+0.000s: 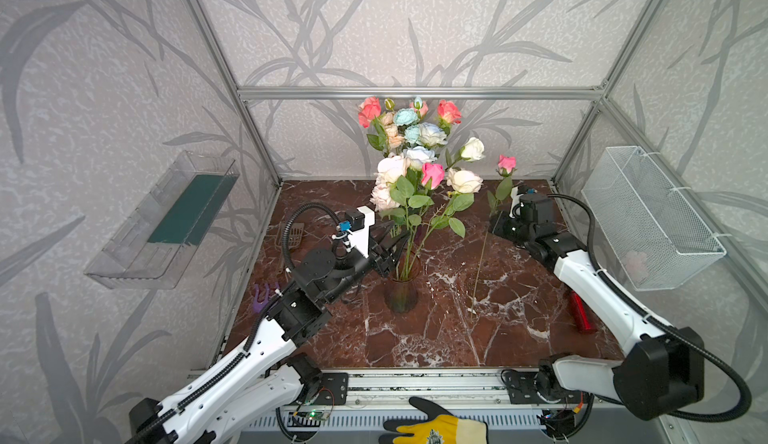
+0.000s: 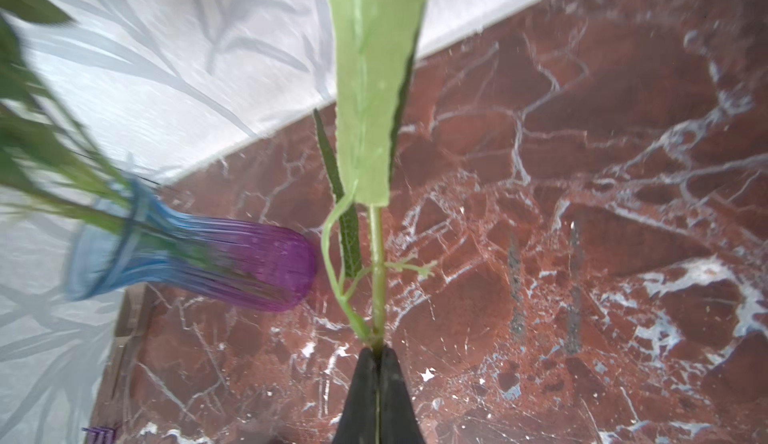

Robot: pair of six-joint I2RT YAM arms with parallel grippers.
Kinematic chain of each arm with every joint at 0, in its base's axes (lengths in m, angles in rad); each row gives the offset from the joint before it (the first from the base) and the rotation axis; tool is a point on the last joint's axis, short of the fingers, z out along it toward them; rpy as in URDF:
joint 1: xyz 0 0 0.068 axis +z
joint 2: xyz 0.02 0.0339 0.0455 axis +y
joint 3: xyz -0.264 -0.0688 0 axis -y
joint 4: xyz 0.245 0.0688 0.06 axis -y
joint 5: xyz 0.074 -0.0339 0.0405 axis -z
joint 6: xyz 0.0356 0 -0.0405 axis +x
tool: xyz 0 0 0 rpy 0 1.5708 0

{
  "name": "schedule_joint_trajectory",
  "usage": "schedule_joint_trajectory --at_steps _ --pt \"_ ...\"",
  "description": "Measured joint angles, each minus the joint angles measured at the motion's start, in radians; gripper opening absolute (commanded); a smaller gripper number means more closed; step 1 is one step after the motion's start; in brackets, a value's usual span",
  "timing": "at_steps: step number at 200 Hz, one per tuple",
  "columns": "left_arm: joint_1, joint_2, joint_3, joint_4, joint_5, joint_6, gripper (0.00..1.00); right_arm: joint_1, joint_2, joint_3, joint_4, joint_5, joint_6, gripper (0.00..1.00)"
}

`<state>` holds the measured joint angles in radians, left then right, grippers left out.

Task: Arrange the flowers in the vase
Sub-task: 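Lift the pink rose with the right gripper while the left gripper reaches toward it, then close the left gripper on the pink rose stem held by the right gripper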

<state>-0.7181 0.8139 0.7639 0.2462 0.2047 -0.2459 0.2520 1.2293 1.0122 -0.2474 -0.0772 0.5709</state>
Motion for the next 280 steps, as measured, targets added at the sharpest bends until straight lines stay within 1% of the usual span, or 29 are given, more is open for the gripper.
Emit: schedule_joint_trajectory --at_steps 18,32,77,99,131,170,201,223,237,265,280 --pt "-0.008 0.007 0.011 -0.013 0.061 0.007 0.55 0.009 -0.088 -0.016 0.010 0.005 0.000 0.00" --pt "-0.025 0.020 0.031 -0.026 0.082 0.010 0.55 0.016 -0.162 -0.031 0.019 0.009 -0.002 0.00" --pt "-0.174 0.130 0.120 -0.068 0.093 0.046 0.54 0.045 -0.396 -0.138 0.109 0.035 -0.003 0.00" --pt "-0.236 0.195 0.139 -0.073 0.092 0.054 0.56 0.051 -0.457 -0.193 0.155 0.024 -0.003 0.00" --pt "-0.292 0.315 0.175 -0.068 0.093 0.054 0.59 0.068 -0.516 -0.234 0.200 -0.015 0.002 0.00" --pt "-0.318 0.474 0.259 -0.043 0.099 0.045 0.60 0.117 -0.577 -0.237 0.249 -0.069 0.006 0.00" --pt "-0.322 0.543 0.301 -0.029 0.100 0.036 0.60 0.141 -0.618 -0.237 0.258 -0.105 0.010 0.00" --pt "-0.322 0.558 0.307 -0.020 0.101 0.027 0.56 0.147 -0.647 -0.247 0.262 -0.126 0.028 0.00" --pt "-0.322 0.570 0.317 -0.010 0.106 0.023 0.51 0.149 -0.668 -0.261 0.265 -0.138 0.040 0.00" --pt "-0.322 0.596 0.343 -0.005 0.109 0.021 0.49 0.150 -0.679 -0.273 0.266 -0.168 0.074 0.00" --pt "-0.322 0.605 0.349 -0.003 0.110 0.019 0.44 0.151 -0.681 -0.278 0.268 -0.181 0.090 0.00"
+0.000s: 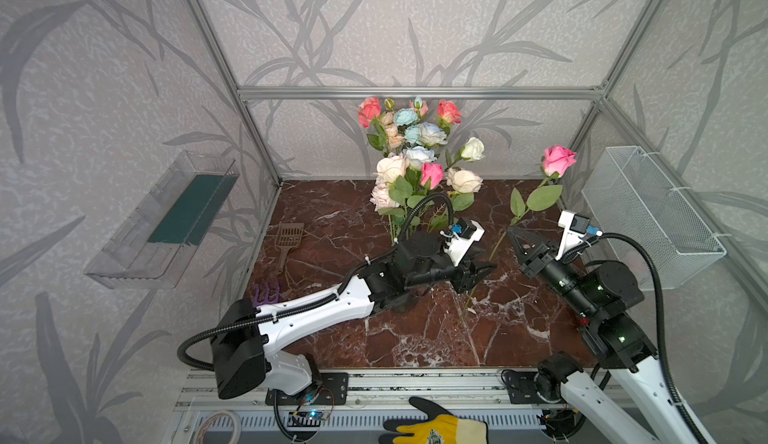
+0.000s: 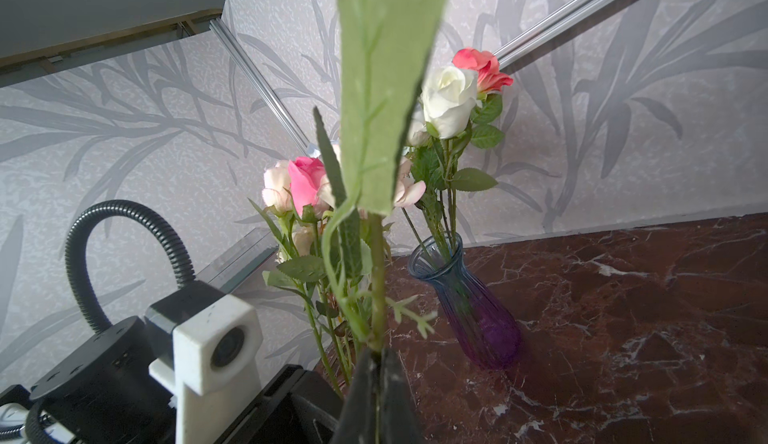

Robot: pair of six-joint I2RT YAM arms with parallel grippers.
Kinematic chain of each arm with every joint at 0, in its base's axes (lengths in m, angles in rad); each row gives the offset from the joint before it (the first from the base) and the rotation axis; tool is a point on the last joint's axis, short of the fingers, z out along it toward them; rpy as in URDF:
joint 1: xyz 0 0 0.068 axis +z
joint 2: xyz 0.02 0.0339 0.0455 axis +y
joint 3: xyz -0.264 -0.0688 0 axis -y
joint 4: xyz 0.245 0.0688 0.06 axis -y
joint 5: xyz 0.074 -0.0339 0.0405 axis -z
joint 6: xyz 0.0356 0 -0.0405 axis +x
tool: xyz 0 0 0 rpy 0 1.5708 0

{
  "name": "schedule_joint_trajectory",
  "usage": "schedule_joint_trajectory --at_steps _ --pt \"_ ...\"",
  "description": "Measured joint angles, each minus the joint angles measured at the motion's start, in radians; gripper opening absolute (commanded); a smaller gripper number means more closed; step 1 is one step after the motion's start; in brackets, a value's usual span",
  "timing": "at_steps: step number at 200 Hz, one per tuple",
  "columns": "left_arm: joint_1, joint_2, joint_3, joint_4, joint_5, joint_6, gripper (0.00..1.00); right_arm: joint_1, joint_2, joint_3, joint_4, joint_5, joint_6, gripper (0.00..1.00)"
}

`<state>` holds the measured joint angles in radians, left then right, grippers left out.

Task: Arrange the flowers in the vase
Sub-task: 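Close the left gripper on the pink rose stem held by the right gripper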

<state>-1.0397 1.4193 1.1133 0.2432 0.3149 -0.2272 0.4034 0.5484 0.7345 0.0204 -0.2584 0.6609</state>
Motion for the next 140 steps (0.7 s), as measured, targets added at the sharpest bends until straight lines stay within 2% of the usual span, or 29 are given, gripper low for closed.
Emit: schedule_joint_trajectory --at_steps 37,60,77,96,113,140 --pt "0.000 0.019 0.003 0.006 0.013 -0.003 0.20 0.004 -0.010 -0.007 0.004 -0.021 0.021 0.00" --pt "0.000 0.032 0.021 0.005 0.021 -0.004 0.00 0.005 -0.010 -0.011 0.010 -0.031 0.039 0.02" --pt "0.000 0.034 0.027 0.005 0.024 -0.010 0.00 0.004 -0.010 -0.012 0.020 -0.032 0.056 0.22" --pt "0.000 0.034 0.028 0.013 0.023 -0.011 0.00 0.006 -0.011 -0.012 0.018 -0.046 0.058 0.39" --pt "0.000 0.029 0.028 0.018 0.010 -0.011 0.00 0.006 -0.020 -0.012 0.011 -0.052 0.056 0.45" --pt "0.000 -0.005 0.028 0.011 -0.021 -0.001 0.00 0.008 -0.056 -0.012 -0.004 -0.058 0.051 0.48"
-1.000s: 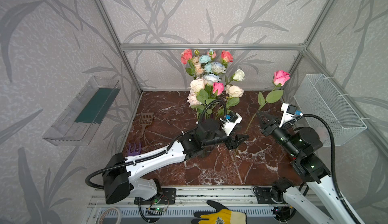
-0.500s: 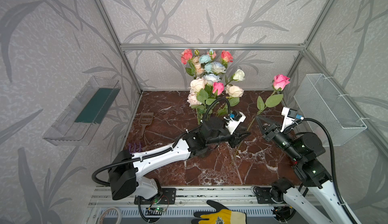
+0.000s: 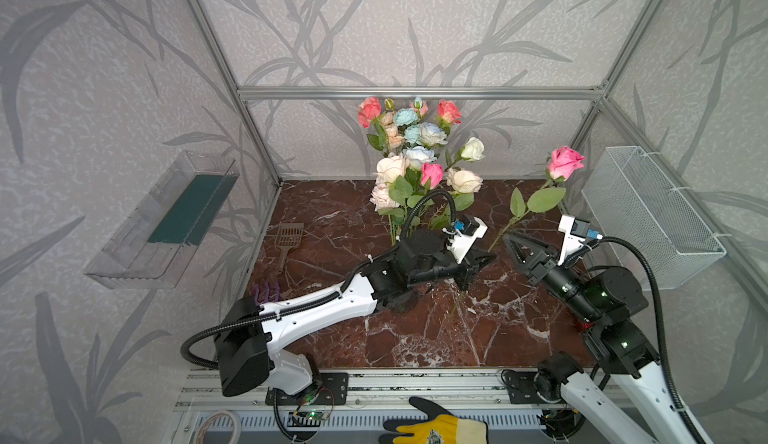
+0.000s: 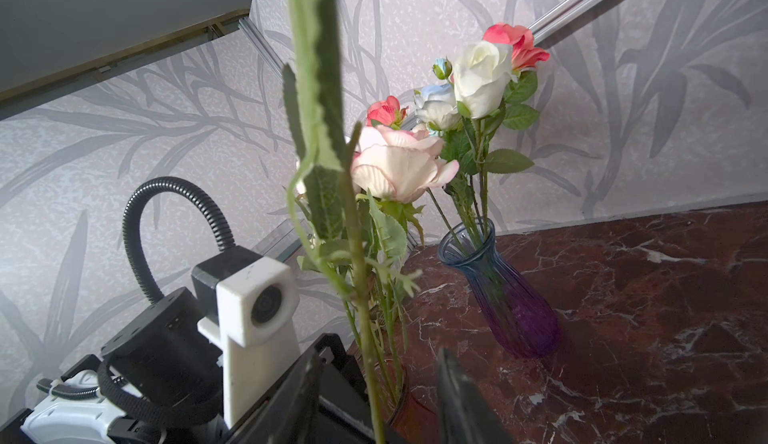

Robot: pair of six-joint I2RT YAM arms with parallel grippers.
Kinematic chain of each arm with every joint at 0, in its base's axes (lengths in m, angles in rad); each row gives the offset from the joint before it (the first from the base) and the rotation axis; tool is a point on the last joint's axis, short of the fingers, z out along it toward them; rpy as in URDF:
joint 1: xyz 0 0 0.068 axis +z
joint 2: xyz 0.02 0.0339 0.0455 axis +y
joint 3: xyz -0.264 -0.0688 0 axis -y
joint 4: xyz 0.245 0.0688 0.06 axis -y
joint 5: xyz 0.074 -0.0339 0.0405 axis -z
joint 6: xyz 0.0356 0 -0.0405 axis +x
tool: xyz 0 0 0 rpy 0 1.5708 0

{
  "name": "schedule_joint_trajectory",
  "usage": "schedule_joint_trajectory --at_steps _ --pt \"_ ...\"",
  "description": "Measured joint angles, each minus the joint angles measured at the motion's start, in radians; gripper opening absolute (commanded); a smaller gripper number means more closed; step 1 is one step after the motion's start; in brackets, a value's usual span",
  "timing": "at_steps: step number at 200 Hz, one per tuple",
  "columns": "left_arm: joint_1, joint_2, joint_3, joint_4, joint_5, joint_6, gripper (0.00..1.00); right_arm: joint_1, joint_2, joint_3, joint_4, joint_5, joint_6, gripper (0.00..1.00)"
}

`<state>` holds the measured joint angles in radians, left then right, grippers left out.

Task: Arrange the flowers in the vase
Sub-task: 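Close the left gripper on the pink rose stem held by the right gripper, then lower the pink rose into the vase with the left gripper while right gripper withdraws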

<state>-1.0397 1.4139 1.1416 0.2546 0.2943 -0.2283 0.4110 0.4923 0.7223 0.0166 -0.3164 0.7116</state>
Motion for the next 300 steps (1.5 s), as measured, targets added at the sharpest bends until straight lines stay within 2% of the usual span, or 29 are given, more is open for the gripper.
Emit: schedule_joint_trajectory --at_steps 27,53,73,97,117,138,199,282,300 --pt "0.000 -0.091 -0.008 -0.010 -0.058 0.037 0.00 0.000 -0.050 0.000 -0.013 0.005 -0.006 0.48" --pt "-0.001 -0.251 -0.057 0.009 -0.160 0.109 0.00 0.000 -0.064 0.000 -0.021 0.028 -0.006 0.48" --pt "-0.002 -0.375 -0.087 0.023 -0.285 0.189 0.00 0.000 -0.053 0.000 -0.031 0.039 -0.006 0.48" --pt "-0.005 -0.488 -0.134 0.078 -0.496 0.283 0.00 0.000 -0.037 -0.009 -0.030 0.049 -0.004 0.48" --pt "0.003 -0.534 -0.185 0.122 -0.632 0.336 0.00 0.001 -0.027 -0.025 -0.029 0.054 0.000 0.48" --pt "0.028 -0.542 -0.224 0.159 -0.718 0.352 0.00 0.001 -0.014 -0.036 -0.029 0.054 0.003 0.48" --pt "0.126 -0.514 -0.301 0.169 -0.735 0.296 0.00 0.000 -0.023 -0.036 -0.031 0.056 0.003 0.48" --pt "0.133 -0.517 -0.489 0.224 -0.632 0.214 0.00 0.001 -0.031 -0.061 -0.032 0.058 0.003 0.48" --pt "0.133 -0.529 -0.524 0.233 -0.614 0.198 0.03 0.001 -0.031 -0.064 -0.031 0.058 0.002 0.48"
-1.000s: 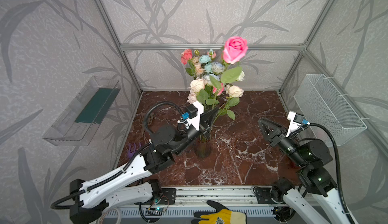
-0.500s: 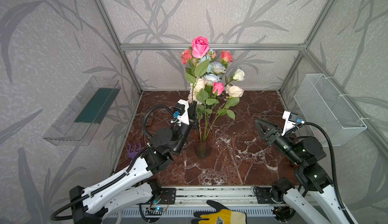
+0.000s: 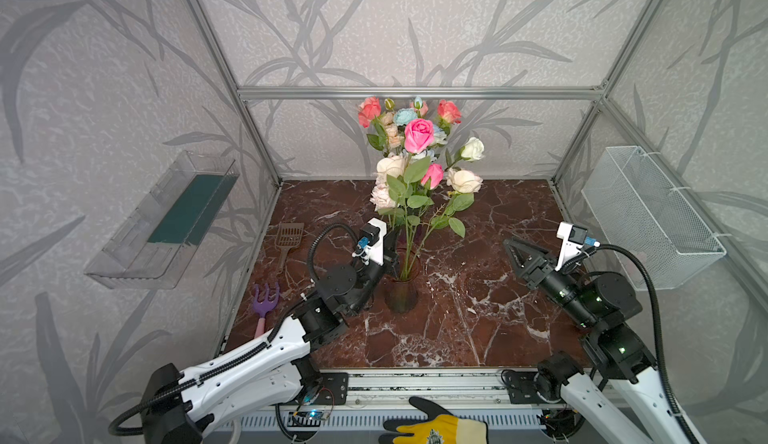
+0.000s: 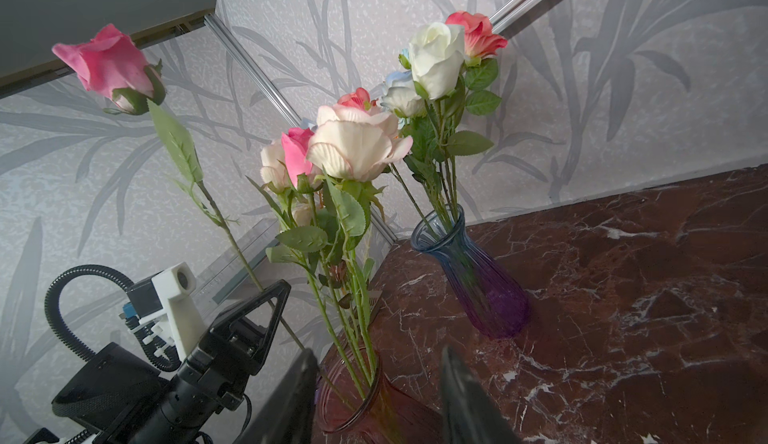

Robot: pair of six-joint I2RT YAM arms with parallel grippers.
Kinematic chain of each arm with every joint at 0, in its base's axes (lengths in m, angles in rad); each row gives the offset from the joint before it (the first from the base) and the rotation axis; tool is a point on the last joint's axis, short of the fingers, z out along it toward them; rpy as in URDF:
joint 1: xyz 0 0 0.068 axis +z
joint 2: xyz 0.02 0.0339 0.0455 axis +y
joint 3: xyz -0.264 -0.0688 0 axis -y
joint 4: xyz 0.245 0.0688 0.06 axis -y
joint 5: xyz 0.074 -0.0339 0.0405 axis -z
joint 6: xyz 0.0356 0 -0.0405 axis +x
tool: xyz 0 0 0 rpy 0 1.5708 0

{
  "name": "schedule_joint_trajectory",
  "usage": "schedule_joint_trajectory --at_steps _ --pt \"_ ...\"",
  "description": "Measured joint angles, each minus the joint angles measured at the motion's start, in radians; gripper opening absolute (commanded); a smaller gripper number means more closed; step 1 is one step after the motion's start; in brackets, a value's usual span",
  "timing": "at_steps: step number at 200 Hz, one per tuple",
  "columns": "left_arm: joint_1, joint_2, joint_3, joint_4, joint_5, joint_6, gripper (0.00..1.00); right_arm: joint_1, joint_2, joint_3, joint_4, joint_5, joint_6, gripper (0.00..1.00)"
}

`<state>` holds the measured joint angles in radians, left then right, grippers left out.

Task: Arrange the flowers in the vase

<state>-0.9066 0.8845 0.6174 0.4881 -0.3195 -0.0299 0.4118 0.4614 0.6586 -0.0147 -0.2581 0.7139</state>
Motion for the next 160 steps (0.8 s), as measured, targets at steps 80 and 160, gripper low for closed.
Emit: schedule_joint_trajectory --at_steps 80,160 --pt "0.000 -0.065 -0.038 0.005 0.023 -0.024 0.15 0.000 0.007 -0.002 0.000 0.005 0.000 0.48" --pt "0.003 -0.063 -0.037 -0.014 0.033 -0.023 0.38 0.000 -0.001 -0.002 -0.014 0.014 0.000 0.48"
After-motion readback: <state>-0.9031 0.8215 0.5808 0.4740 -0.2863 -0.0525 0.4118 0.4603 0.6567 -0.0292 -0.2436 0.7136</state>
